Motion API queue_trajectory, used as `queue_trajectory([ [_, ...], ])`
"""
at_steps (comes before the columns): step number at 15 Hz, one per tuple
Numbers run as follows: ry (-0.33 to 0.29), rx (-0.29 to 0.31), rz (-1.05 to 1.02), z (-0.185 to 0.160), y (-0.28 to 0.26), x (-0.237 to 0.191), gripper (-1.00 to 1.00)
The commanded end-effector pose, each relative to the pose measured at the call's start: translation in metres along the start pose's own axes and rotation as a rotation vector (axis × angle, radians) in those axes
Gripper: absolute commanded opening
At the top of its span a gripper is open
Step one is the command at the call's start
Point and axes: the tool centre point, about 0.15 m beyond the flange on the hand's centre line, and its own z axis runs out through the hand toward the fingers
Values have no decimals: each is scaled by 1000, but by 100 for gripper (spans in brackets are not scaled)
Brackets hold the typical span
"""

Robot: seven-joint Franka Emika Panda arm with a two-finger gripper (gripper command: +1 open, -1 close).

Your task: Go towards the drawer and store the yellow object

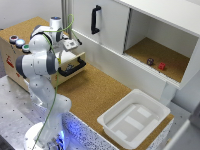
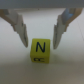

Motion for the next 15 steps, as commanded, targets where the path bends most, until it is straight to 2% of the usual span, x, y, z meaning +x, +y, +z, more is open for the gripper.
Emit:
queue_trajectory([
  [1,74,-81,-26,-49,-18,-4,100],
  [4,69,-56,-23,-62,-18,-9,100],
  [6,98,-33,40,-76,-14,-26,100],
  [9,119,-37,108,-97,-12,-51,100],
  [11,145,-33,192,-112,-10,-77,100],
  [15,144,-50,337,-127,-13,-134,100],
])
